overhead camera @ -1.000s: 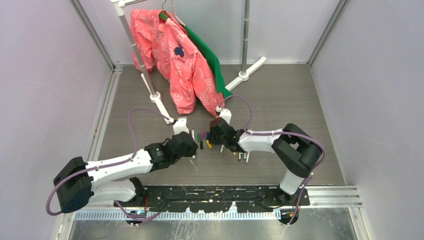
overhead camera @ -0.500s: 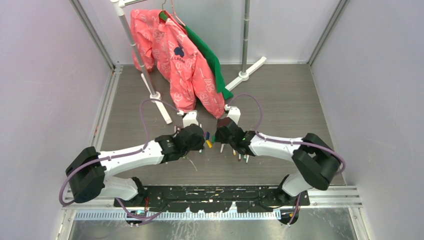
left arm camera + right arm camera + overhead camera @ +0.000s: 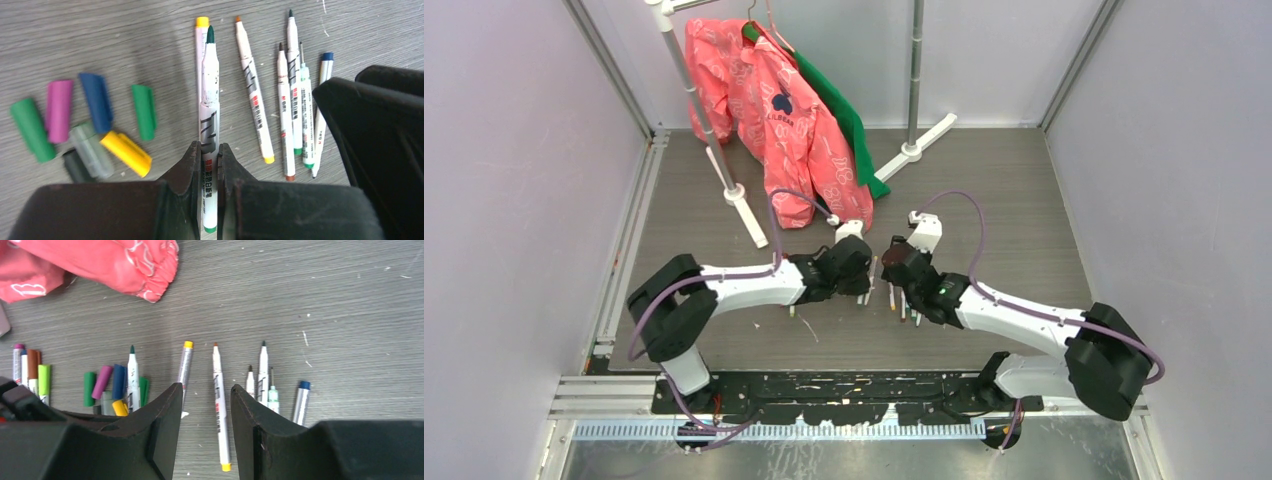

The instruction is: Open the pen caps

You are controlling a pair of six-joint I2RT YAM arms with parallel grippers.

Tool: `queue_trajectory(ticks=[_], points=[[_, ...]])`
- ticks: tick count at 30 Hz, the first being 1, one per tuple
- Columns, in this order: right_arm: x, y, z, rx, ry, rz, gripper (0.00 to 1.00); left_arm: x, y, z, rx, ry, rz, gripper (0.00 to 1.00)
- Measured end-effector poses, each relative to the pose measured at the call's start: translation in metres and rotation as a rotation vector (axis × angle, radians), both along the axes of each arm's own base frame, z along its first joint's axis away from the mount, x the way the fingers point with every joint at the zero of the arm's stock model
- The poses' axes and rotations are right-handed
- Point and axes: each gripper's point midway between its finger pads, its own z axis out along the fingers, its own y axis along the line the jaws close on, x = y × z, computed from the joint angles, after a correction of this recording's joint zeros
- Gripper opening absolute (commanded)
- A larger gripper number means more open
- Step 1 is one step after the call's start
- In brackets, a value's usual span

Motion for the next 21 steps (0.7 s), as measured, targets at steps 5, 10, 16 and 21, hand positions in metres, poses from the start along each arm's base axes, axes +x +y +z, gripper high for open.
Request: queue_trajectory(ticks=[5,10,16,21], points=[[-0.005,-0.015,-0.001,-0.026,-0.007,-0.032,0.46,0.006,-0.026,-0.005,-0.031,0.028,-0.032,0.00],[-0.007,-0.023,0.006,-0.023,-0.025,-0.049,0.47,0.013,-0.047,-0.005,-0.060,0.042,-0.051,0.00],[-0.008,-0.028,0.009,-0.021,-0.039,-0.062,0.47,0.011,-0.049,-0.017,-0.055,0.074,-0.046,0.00],[-0.009,-0.031,0.010,-0.022,-0.043,-0.068,0.47,0.010,-0.049,-0.025,-0.048,0.092,-0.037,0.16]])
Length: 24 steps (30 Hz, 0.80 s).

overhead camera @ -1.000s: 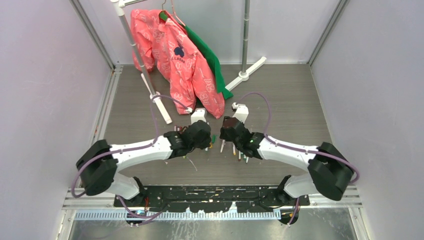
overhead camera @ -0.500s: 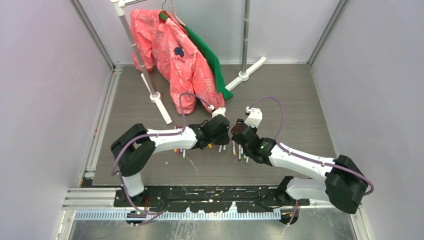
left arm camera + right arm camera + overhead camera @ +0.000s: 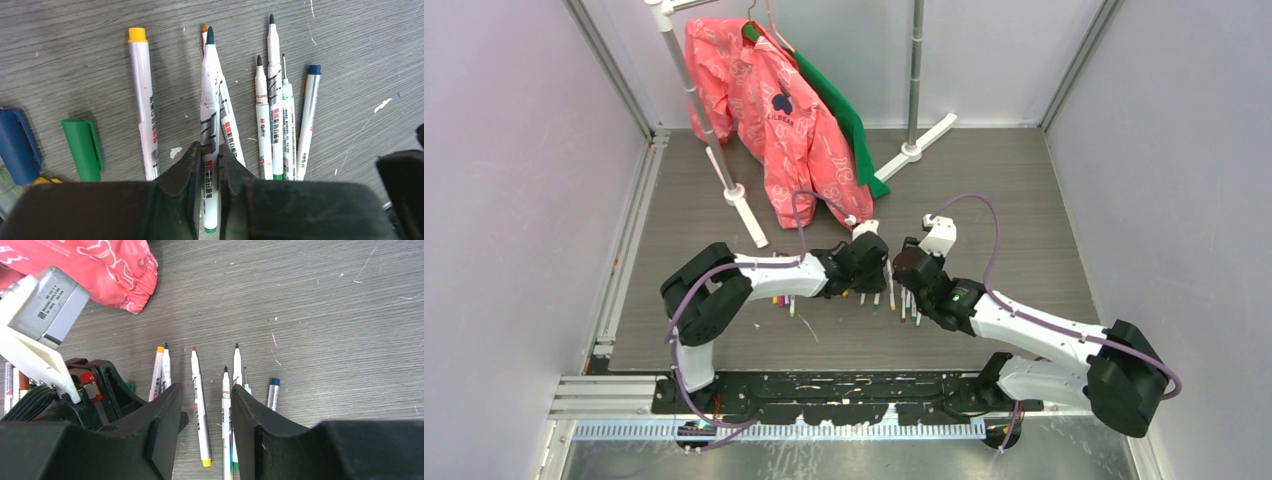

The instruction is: Open the pen caps

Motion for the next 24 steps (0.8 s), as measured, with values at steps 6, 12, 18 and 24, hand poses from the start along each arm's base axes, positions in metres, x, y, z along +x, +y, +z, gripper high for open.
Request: queue_trajectory(ticks=[6,12,18,24], points=[[0.000,-0.002,0.003,0.003,-0.007,-0.006,0.47,-0.002,0.000,-0.009,0.006,0.024,0.014,0.27],[-0.001,-0.003,0.001,-0.003,-0.001,-0.007,0.47,-0.002,-0.002,-0.008,-0.006,0.034,0.021,0.32],[-0.002,-0.006,0.005,-0.001,-0.009,-0.012,0.47,-0.002,0.000,-0.006,-0.006,0.032,0.031,0.34],[-0.002,-0.008,0.009,0.004,-0.019,-0.018,0.47,0.000,0.019,0.041,-0.007,-0.046,0.049,0.37]])
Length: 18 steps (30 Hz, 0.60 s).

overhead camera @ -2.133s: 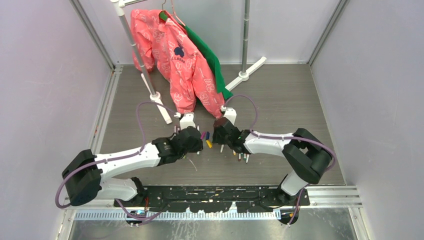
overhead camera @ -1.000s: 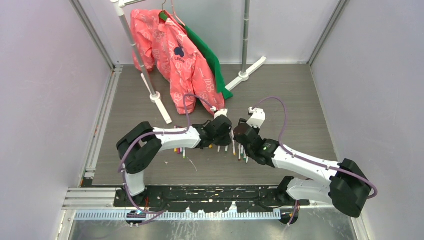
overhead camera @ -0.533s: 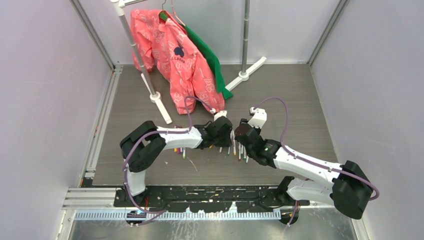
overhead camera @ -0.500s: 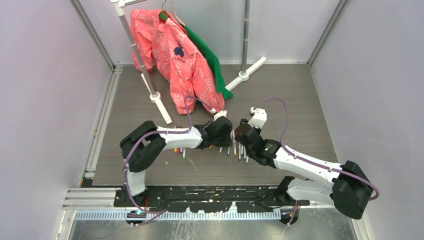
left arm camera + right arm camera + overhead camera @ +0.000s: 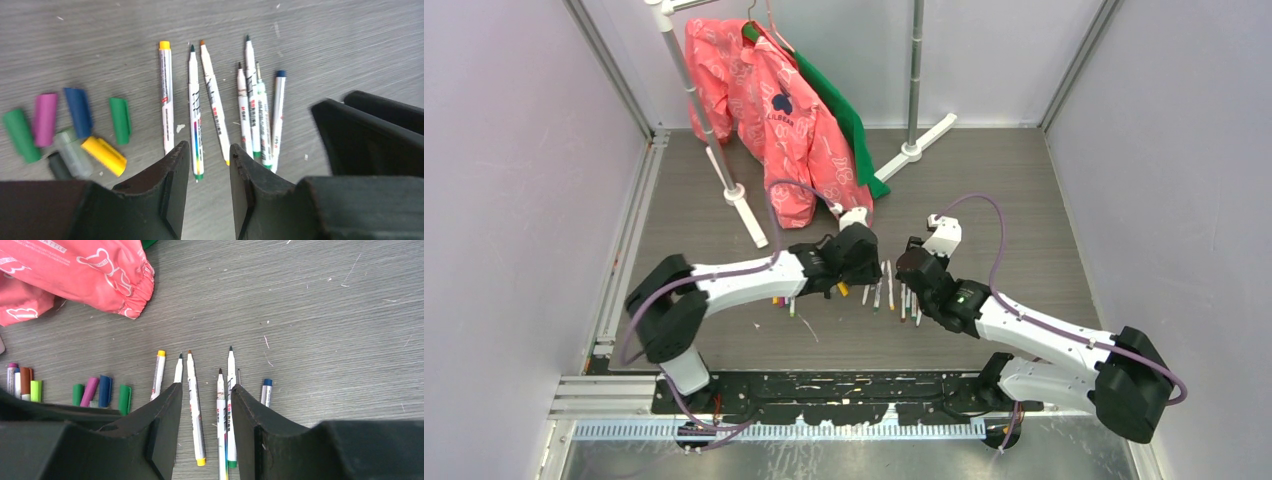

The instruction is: Open the pen caps

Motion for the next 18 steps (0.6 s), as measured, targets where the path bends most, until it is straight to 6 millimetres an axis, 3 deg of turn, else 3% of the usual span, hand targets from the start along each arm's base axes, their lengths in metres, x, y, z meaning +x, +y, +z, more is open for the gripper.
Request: queue_trajectory(ticks=[4,7,13,18], points=[[0.000,0.000,0.000,-0.001,0.000,0.000,0.47,0.000,0.022,0.047,-0.023,-0.088,0.026,0.38],[0.000,0.000,0.000,0.000,0.000,0.000,0.47,-0.006,0.048,0.055,0.009,-0.123,0.050,0.39],[0.000,0.001,0.001,0.006,-0.001,0.005,0.47,-0.027,0.115,0.015,0.202,-0.093,0.107,0.38],[0.001,0.004,0.000,0.014,0.001,0.014,0.47,-0.038,0.156,-0.010,0.331,-0.058,0.145,0.37]])
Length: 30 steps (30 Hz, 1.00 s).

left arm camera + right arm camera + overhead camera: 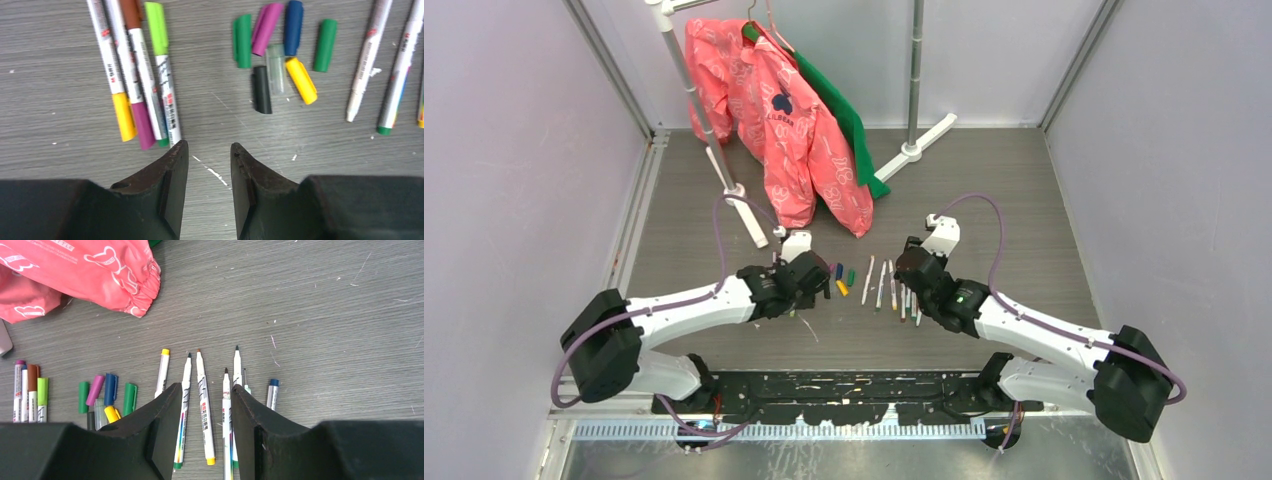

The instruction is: Open the pen caps

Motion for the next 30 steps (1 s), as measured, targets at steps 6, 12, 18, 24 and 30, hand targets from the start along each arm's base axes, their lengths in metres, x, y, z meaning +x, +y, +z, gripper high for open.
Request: queue_trajectory(ticks=[6,12,18,24,30], points=[[0.000,0.002,-0.002,-0.001,0.008,0.007,0.47,0.006,0.021,0.001,0.015,-0.004,0.055,0.37],[0.000,0.003,-0.004,-0.002,0.013,0.012,0.47,0.006,0.036,-0.011,0.042,0.028,0.069,0.36],[0.000,0.004,-0.006,-0.007,0.017,0.012,0.47,0.008,0.034,-0.018,0.040,0.045,0.052,0.36],[0.000,0.004,-0.009,-0.016,0.022,0.014,0.47,0.013,0.030,-0.021,0.021,0.050,0.047,0.36],[0.001,0.004,-0.010,-0.018,0.024,0.014,0.47,0.017,0.027,-0.028,0.016,0.066,0.040,0.36]])
